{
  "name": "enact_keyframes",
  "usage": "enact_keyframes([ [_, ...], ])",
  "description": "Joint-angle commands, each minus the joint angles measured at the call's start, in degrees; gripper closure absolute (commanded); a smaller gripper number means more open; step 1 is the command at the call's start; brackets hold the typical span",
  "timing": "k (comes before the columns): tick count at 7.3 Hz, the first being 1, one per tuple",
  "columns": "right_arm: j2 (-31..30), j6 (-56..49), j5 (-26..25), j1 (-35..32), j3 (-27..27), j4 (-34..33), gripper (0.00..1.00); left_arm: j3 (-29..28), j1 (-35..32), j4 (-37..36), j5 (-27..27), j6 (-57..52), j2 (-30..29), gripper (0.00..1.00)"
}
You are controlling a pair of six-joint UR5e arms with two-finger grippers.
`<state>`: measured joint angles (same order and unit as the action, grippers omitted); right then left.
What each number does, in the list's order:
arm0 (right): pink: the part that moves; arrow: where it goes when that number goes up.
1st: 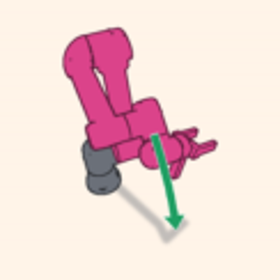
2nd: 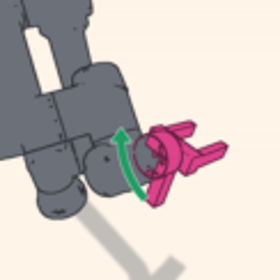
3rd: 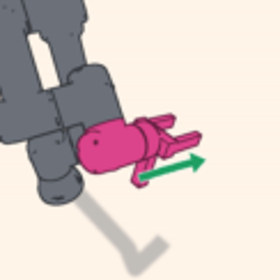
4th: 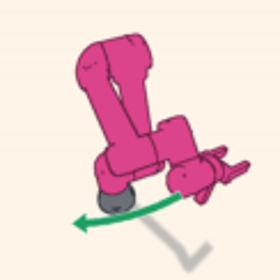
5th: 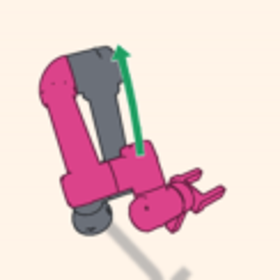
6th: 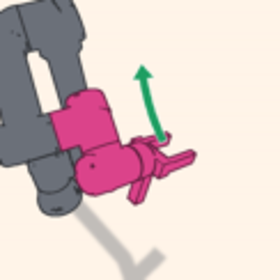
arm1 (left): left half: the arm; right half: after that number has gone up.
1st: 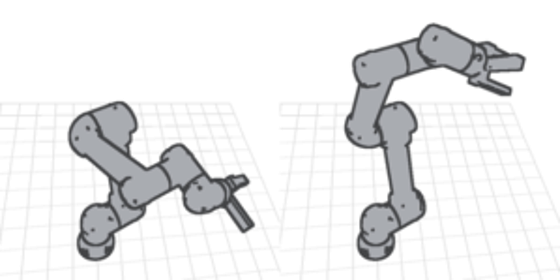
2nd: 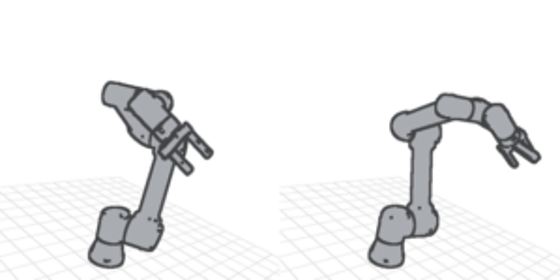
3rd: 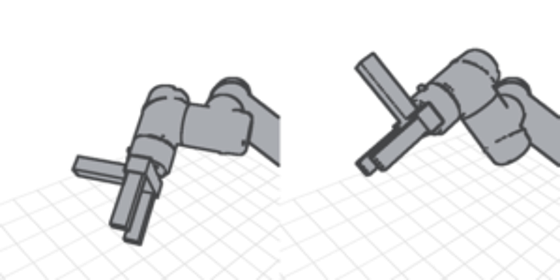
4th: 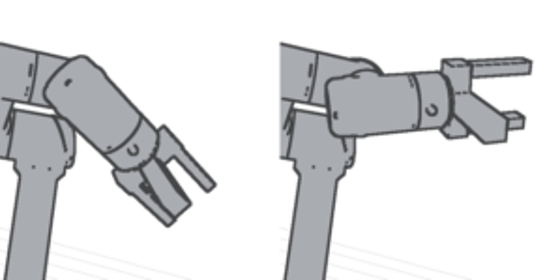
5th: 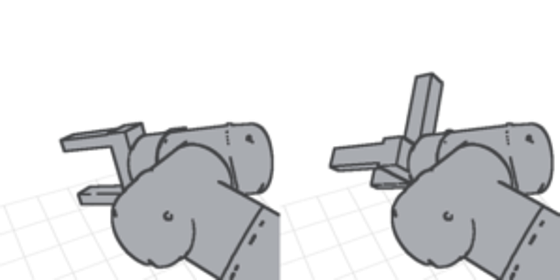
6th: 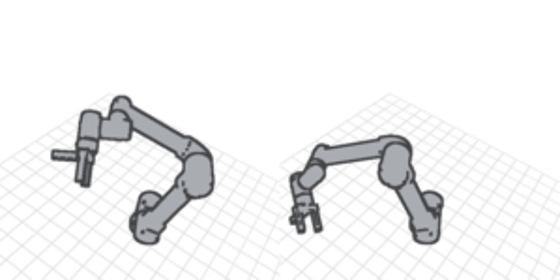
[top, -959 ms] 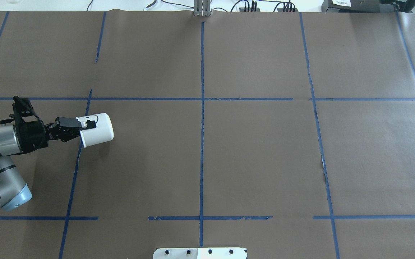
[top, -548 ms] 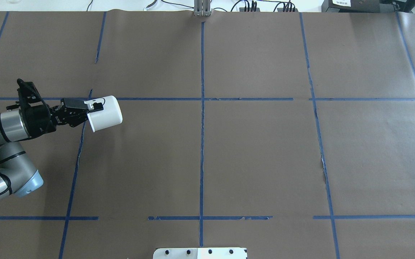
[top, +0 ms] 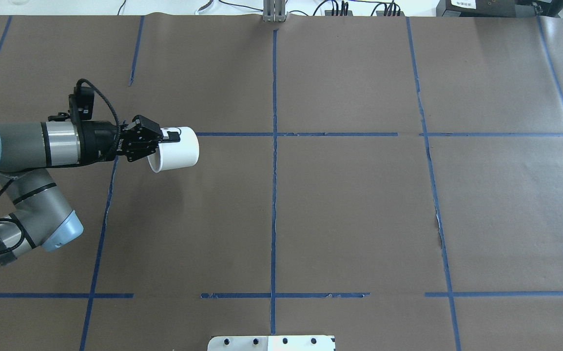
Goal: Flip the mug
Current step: 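Carry the mug toward the table centre, rotating it upright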
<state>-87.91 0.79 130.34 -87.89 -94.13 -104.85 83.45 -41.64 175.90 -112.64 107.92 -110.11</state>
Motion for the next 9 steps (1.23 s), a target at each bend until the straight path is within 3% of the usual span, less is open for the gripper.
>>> enact_keyframes([
  [1,0.02,0.00,0.00,0.00,0.00,0.00,0.00,4.16,0.32,-29.94,-2.40,-7.24,-8.15,1.00],
  [3,0.02,0.00,0.00,0.00,0.00,0.00,0.00,5.05,1.37,-57.91,-1.88,-14.55,-17.29,1.00],
  [6,0.02,0.00,0.00,0.00,0.00,0.00,0.00,2.17,8.13,-83.63,1.55,-22.19,-29.15,1.00],
  [8,0.02,0.00,0.00,0.00,0.00,0.00,0.00,-7.99,10.78,-84.41,1.64,-23.01,-37.25,1.00],
  [9,0.02,0.00,0.00,0.00,0.00,0.00,0.00,-8.74,11.92,-84.41,1.64,-23.01,-37.72,1.00],
])
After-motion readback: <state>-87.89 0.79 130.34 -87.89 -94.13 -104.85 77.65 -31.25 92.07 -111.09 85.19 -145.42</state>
